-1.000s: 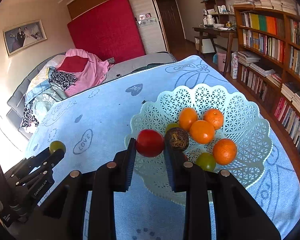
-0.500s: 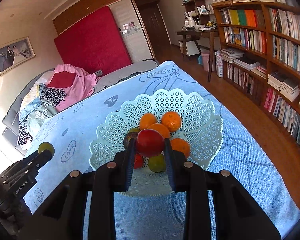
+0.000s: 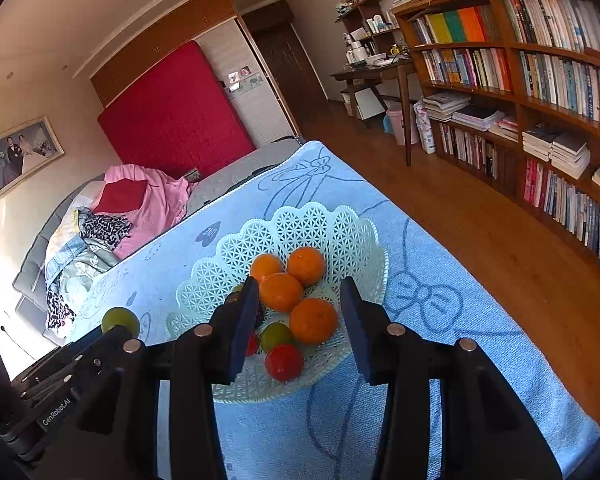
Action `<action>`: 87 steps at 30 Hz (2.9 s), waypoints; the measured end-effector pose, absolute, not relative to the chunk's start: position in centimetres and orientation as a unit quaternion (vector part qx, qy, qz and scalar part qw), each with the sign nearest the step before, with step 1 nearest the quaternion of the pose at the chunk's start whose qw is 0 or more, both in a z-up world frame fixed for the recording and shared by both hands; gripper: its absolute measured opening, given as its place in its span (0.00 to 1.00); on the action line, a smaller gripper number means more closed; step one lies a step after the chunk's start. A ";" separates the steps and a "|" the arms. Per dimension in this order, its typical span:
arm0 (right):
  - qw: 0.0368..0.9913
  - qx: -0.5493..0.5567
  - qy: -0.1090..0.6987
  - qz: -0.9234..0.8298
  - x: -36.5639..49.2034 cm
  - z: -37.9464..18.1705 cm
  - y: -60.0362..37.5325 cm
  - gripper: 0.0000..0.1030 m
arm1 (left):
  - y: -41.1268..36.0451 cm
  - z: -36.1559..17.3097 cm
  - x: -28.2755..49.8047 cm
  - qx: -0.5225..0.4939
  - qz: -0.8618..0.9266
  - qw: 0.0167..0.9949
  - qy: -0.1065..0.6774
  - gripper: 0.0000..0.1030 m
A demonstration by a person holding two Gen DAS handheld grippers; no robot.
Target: Organize fruits
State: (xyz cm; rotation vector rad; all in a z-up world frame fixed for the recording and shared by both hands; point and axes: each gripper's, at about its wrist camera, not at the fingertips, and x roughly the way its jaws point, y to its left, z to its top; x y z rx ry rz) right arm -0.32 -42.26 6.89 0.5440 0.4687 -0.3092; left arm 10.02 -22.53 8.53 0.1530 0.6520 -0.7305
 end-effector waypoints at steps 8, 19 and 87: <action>0.925 0.265 0.216 -0.163 -1.1 7.7 -42.9 0.54 | -26.1 7.9 9.5 0.084 -0.393 0.856 0.327 0.35; 0.913 0.300 0.220 -0.168 -1.6 8.0 -44.2 0.89 | -26.1 8.1 10.3 0.080 -0.360 0.875 0.315 0.78; 0.932 -0.007 0.342 -0.121 -1.2 9.2 -35.4 0.97 | -21.7 10.8 5.0 0.196 -0.162 0.949 0.187 0.91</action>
